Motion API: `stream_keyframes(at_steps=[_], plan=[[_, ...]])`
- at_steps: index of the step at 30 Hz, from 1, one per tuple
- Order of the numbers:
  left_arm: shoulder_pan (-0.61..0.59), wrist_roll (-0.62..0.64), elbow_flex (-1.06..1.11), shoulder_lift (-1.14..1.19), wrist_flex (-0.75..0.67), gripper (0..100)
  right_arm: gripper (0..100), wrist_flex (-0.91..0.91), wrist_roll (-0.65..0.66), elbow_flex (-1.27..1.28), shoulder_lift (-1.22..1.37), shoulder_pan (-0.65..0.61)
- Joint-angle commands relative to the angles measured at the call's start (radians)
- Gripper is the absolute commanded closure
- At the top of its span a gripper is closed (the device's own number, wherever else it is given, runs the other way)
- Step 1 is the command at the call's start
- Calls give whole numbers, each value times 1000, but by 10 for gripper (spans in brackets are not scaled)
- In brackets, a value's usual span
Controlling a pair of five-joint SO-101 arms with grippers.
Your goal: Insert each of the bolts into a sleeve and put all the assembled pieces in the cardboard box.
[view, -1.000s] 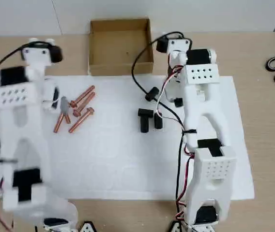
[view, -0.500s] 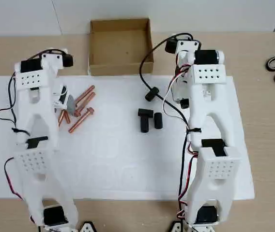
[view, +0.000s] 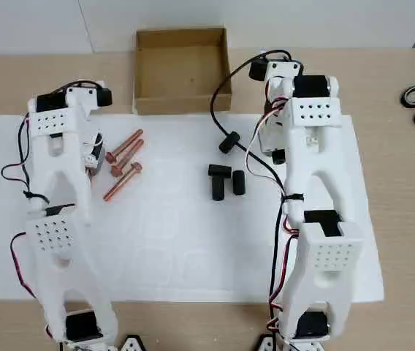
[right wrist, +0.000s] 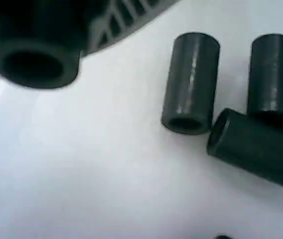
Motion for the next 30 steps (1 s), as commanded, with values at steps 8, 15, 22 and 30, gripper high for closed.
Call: stream_keyframes(at_steps=[8,15,22,30], plan=[[6,0,-36,-17,15,994,994,-2,8,-6,-73,7],[49,2,4,-60,20,994,994,-2,8,-6,-73,7],[104,-6,219,-350,20,994,994,-2,8,-6,-73,7],[110,-6,352,-474,17,994,994,-2,8,-6,-73,5]])
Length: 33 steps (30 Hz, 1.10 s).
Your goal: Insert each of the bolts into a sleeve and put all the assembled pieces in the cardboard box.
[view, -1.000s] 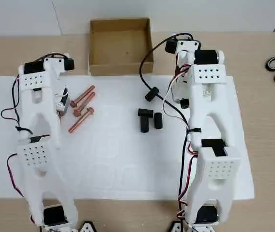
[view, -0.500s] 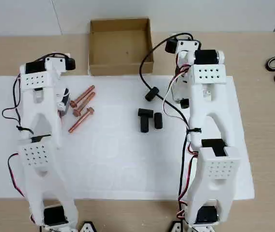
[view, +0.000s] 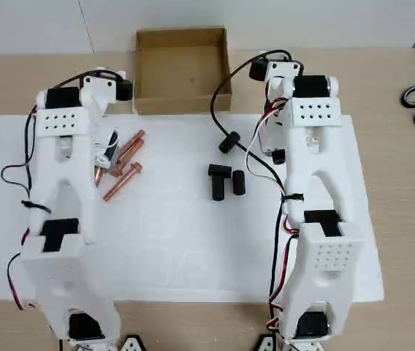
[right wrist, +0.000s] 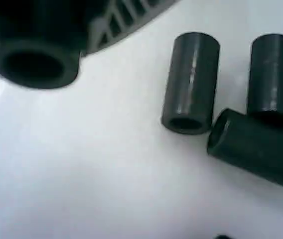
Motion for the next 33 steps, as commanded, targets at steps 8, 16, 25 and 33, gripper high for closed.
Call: stream_keyframes(at_steps=[8,16,25,33], plan=[[18,2,2,-190,17,994,994,-2,8,-11,-81,-7],[41,2,4,-523,17,994,995,4,9,-9,-246,-88],[44,120,140,-872,15,994,995,7,9,-6,-602,-165],[132,120,367,-1105,-66,994,995,-2,3,199,-954,-232]])
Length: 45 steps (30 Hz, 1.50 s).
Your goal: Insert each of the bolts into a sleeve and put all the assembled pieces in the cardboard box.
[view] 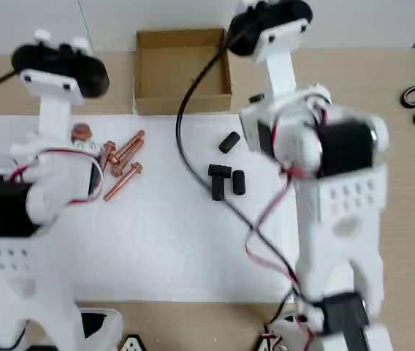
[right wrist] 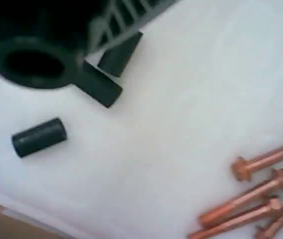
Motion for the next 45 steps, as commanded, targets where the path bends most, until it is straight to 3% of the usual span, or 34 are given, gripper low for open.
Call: stream_keyframes(at_steps=[1,6,12,15,22,28,33,38,45], plan=[[31,3,79,-124,-95,994,995,-5,3,86,-183,-10],[86,23,283,-282,-310,994,995,-44,2,269,-303,-5],[120,325,536,-413,-559,994,995,-205,2,520,-429,-8],[123,373,588,-442,-647,994,995,-326,2,671,-507,-8],[127,379,611,-446,-672,994,992,-676,-2,1094,-722,-15],[129,381,611,-445,-675,994,991,-906,0,1482,-995,-136],[190,381,631,-443,-674,994,991,-1118,2,1777,-1161,-154],[305,462,679,-443,-721,994,994,-1231,3,1950,-1250,-160],[390,560,700,-443,-850,994,994,-1247,2,2119,-1382,-162]])
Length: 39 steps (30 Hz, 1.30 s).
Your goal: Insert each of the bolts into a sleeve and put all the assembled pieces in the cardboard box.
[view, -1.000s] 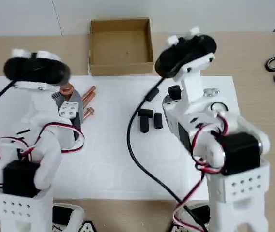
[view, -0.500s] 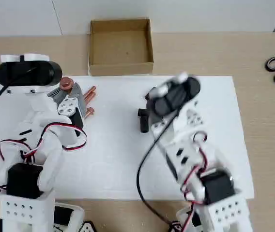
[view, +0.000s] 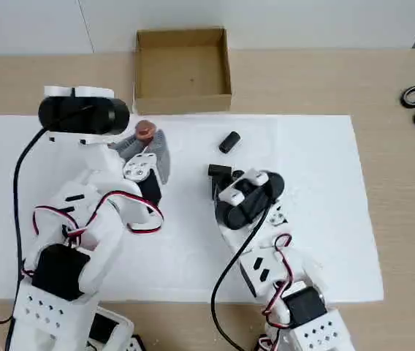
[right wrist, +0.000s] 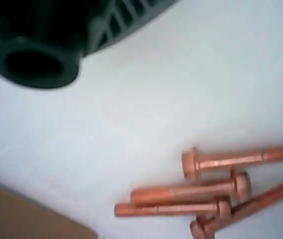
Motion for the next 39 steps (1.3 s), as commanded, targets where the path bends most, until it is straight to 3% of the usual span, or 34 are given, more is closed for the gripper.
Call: stream_keyframes(at_steps=[1,7,13,39], plan=[[58,26,-2,-18,-72,994,994,-27,0,48,-91,-7],[155,26,21,-18,-74,994,995,4,-5,112,-234,-119],[167,21,96,-21,-91,994,995,15,-103,107,-234,-125],[175,18,202,-21,-184,994,995,15,-104,101,-234,-157]])
